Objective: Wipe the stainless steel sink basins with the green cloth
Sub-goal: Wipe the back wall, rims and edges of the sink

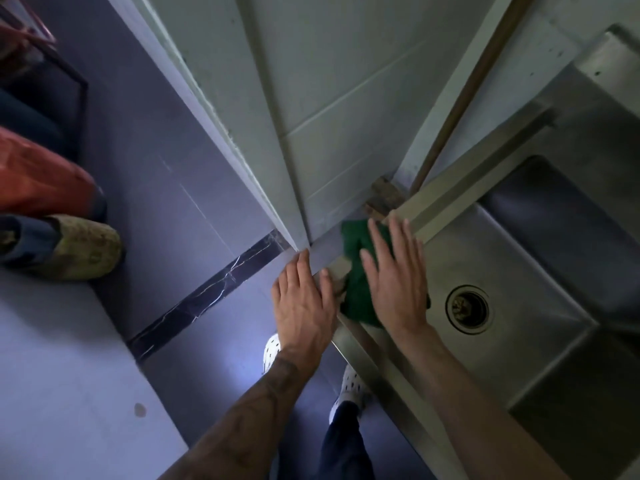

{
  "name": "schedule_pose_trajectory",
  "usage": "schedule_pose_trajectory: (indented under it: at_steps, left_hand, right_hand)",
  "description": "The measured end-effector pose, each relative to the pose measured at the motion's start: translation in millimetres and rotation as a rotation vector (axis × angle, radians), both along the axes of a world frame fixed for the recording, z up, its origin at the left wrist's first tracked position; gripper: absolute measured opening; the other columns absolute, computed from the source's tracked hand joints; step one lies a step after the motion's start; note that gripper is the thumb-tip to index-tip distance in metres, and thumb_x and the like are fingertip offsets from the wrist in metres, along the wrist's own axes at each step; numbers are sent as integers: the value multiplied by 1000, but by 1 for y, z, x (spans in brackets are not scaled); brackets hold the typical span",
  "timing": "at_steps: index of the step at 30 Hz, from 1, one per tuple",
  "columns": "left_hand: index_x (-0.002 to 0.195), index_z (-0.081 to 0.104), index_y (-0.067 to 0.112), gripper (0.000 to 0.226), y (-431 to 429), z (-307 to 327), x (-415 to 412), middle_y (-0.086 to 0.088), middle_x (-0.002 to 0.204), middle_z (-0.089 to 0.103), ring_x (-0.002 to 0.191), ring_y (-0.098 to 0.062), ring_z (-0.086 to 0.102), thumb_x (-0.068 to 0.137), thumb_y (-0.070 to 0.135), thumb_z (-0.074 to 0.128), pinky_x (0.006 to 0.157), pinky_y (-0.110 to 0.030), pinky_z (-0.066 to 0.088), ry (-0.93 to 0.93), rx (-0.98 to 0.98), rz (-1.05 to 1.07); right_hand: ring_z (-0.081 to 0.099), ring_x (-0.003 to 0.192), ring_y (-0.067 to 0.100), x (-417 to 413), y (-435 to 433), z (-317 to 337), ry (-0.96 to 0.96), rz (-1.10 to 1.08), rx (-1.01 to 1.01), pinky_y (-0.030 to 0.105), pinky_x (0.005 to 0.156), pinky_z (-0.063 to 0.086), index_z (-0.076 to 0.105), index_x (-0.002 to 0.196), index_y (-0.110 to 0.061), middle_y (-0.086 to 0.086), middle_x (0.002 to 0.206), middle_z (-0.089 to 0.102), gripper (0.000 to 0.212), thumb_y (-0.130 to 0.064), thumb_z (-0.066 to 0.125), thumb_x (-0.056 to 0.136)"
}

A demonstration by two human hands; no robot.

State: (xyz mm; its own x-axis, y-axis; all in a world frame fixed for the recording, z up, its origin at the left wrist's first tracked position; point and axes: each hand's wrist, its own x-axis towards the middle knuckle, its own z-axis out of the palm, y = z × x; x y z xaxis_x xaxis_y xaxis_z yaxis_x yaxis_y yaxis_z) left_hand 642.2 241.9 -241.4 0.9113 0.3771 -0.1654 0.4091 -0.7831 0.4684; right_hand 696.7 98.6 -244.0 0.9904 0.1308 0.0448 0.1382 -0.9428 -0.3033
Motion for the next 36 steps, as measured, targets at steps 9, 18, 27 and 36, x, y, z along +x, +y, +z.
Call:
schedule_pose_trajectory:
  at_steps: [9, 18, 27, 36]
  left_hand:
    - [147, 56, 13, 61, -27, 6, 7, -9, 143, 60, 135, -32, 48, 102, 41, 26, 118, -51, 33, 50, 33, 235]
    - [146, 55, 14, 55, -40, 5, 12, -4, 133, 65, 134, -30, 52, 105, 39, 30, 118, -50, 25, 44, 109, 217]
    - [144, 57, 16, 62, -50, 9, 23, -6, 137, 63, 137, -29, 47, 102, 47, 24, 115, -56, 27, 185, 193, 268]
    - [140, 61, 14, 56, -54, 18, 29, -11, 137, 61, 132, -35, 48, 101, 41, 32, 113, -59, 28, 240, 201, 279]
  right_hand:
    - [22, 159, 30, 15, -14, -4, -41, 263, -126, 52, 129, 18, 39, 159, -28, 9, 172, 23, 57, -54, 27, 110]
    - [24, 158, 31, 46, -9, -1, -82, 93, -46, 52, 128, 21, 50, 153, -24, 9, 169, 32, 54, -52, 36, 109]
    - [30, 155, 31, 165, -113, 3, -105, -36, -78, 45, 127, 13, 60, 144, -22, 8, 166, 38, 55, -53, 31, 109]
    - [28, 157, 30, 166, -125, 6, -92, 207, -64, 48, 129, 15, 56, 148, -21, 9, 168, 36, 52, -49, 33, 110]
